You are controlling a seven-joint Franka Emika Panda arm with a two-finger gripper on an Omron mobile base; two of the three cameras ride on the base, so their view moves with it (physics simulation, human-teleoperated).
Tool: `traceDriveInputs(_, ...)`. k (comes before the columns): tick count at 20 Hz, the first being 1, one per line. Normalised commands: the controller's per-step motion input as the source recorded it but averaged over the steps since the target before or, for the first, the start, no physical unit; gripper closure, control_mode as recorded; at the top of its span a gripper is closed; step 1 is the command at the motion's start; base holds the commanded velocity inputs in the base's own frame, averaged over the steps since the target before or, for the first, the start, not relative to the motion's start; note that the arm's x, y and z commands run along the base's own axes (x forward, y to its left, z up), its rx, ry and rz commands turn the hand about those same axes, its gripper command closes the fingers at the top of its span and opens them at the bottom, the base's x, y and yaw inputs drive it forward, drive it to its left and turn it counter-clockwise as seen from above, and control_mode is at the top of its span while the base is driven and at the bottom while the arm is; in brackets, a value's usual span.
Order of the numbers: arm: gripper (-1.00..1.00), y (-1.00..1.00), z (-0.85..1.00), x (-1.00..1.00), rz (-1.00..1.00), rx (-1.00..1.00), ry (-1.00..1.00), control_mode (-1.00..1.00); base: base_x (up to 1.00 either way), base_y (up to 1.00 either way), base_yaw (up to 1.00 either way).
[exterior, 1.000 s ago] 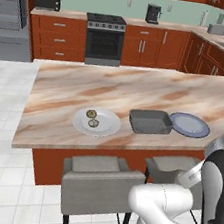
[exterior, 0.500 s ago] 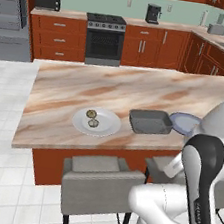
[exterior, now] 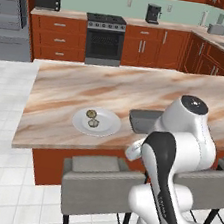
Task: Place two dumplings into each of the tupperware containers and then place the containers in the fridge.
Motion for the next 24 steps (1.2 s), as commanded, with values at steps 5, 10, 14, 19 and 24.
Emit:
traceDriveInputs(5,-1.0,0.25,0.06,0.74,-0.22,0.15,-0.06,-1.0,0.0,0.0,0.0)
traceDriveInputs(10,-1.0,0.02,0.11,0.95,-0.15,0.06,0.12,-1.0,0.0,0.0,0.0)
traceDriveInputs(14,-1.0,0.02,0.01,0.89,-0.13,0.0,0.19,-1.0,0.0,0.0,0.0)
traceDriveInputs(19,-1.0,0.06,0.0,0.79,-0.14,0.0,0.15,-1.0,0.0,0.0,0.0)
traceDriveInputs(24,-1.0,0.19,-0.11,0.64,-0.13,0.0,0.1,-1.0,0.0,0.0,0.0)
